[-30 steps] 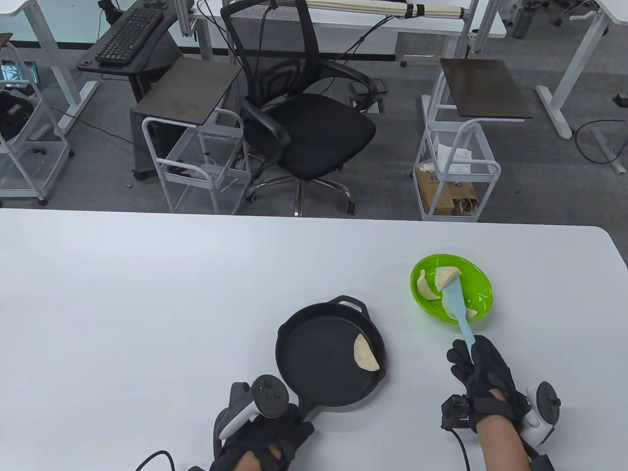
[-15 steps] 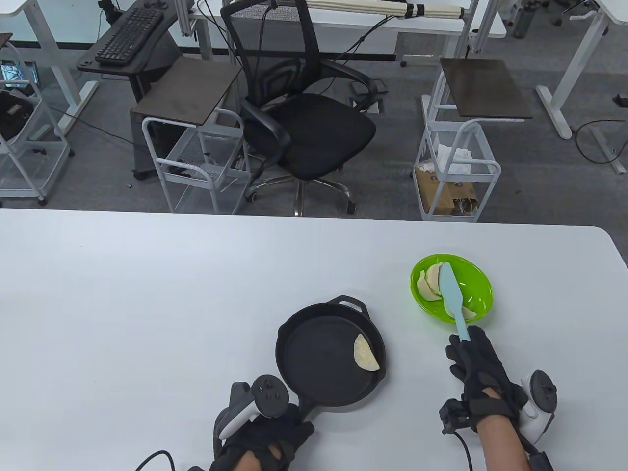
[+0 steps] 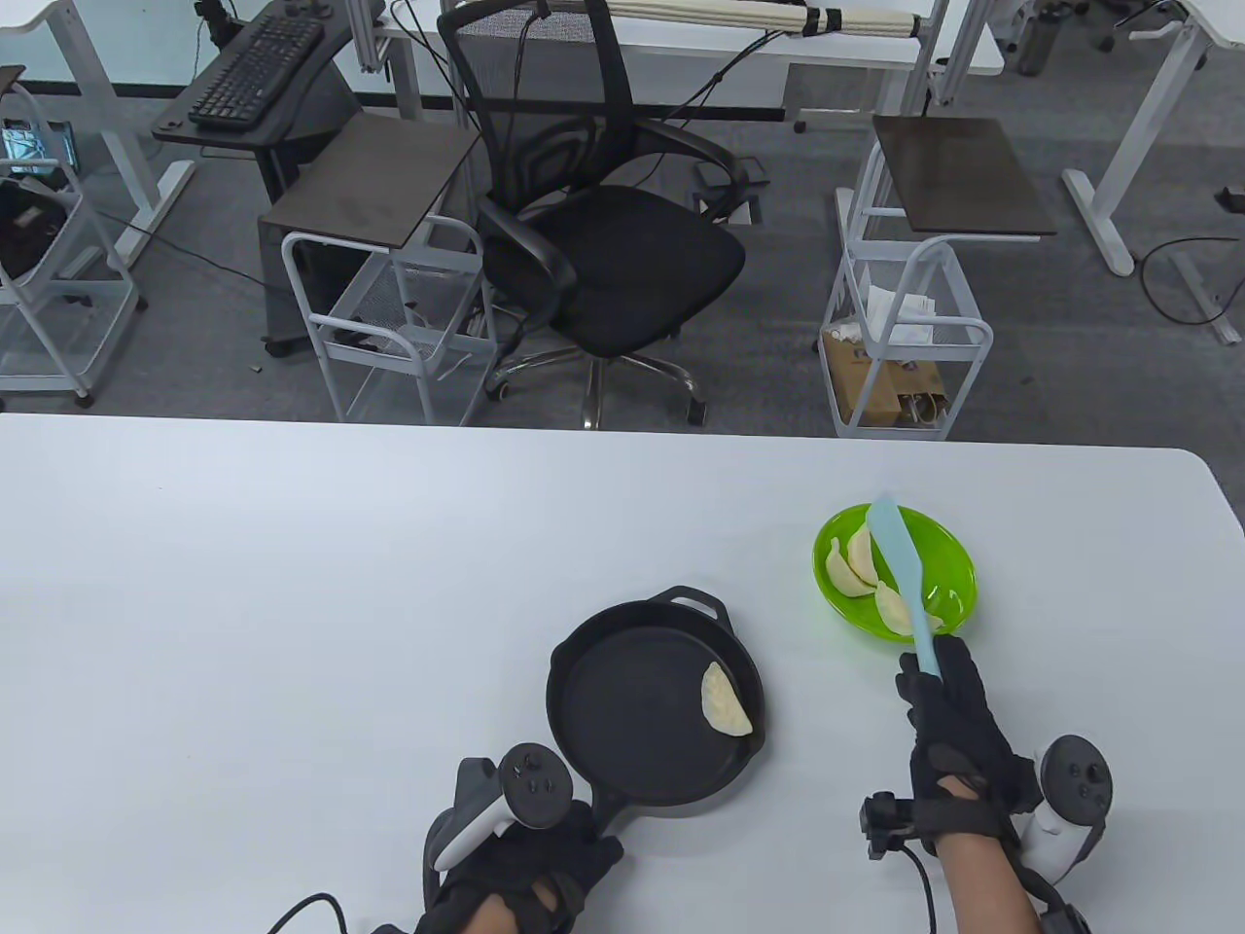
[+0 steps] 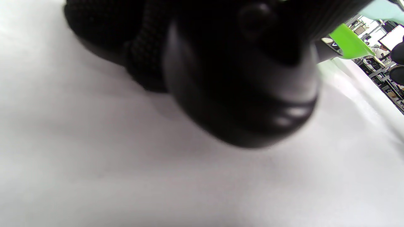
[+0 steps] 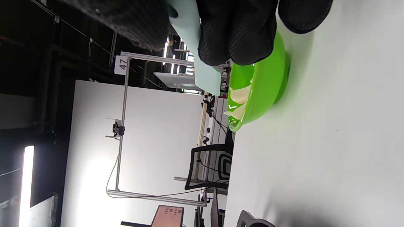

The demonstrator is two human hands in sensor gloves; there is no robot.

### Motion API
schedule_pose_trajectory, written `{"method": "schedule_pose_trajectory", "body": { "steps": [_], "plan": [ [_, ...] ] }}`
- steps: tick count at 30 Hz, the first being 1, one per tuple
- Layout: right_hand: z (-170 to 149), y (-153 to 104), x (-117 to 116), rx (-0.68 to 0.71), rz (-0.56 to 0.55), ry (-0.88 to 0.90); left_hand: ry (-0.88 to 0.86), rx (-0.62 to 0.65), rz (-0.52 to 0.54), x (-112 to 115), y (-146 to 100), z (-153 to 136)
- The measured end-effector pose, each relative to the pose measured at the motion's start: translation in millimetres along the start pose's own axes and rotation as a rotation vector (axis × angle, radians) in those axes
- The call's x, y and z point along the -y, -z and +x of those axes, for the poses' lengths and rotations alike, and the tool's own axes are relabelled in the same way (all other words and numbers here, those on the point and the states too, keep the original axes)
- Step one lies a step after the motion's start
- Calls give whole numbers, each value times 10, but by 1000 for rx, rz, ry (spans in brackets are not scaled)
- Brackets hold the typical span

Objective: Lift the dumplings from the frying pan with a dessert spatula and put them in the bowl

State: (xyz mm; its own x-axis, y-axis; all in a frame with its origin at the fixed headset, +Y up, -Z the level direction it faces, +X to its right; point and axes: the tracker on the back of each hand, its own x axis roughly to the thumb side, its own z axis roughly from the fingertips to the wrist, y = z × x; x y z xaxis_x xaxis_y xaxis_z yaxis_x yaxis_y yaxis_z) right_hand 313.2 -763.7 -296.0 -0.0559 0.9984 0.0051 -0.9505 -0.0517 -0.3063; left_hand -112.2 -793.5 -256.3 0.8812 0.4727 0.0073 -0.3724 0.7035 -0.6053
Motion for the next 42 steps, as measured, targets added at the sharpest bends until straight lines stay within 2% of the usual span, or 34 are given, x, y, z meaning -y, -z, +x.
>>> {"method": "schedule_pose_trajectory", "body": {
  "steps": [14,31,42],
  "plan": [
    [280,-139,-22,154,-6,-43,-1,0,-1,-2,1,-2],
    [595,-267,28,287,-23,-304,-2,-1,0,-1,3,-4],
    [660,-309,-60,368,8,-470,-1,-1,-1,0,5,-4]
  ]
}}
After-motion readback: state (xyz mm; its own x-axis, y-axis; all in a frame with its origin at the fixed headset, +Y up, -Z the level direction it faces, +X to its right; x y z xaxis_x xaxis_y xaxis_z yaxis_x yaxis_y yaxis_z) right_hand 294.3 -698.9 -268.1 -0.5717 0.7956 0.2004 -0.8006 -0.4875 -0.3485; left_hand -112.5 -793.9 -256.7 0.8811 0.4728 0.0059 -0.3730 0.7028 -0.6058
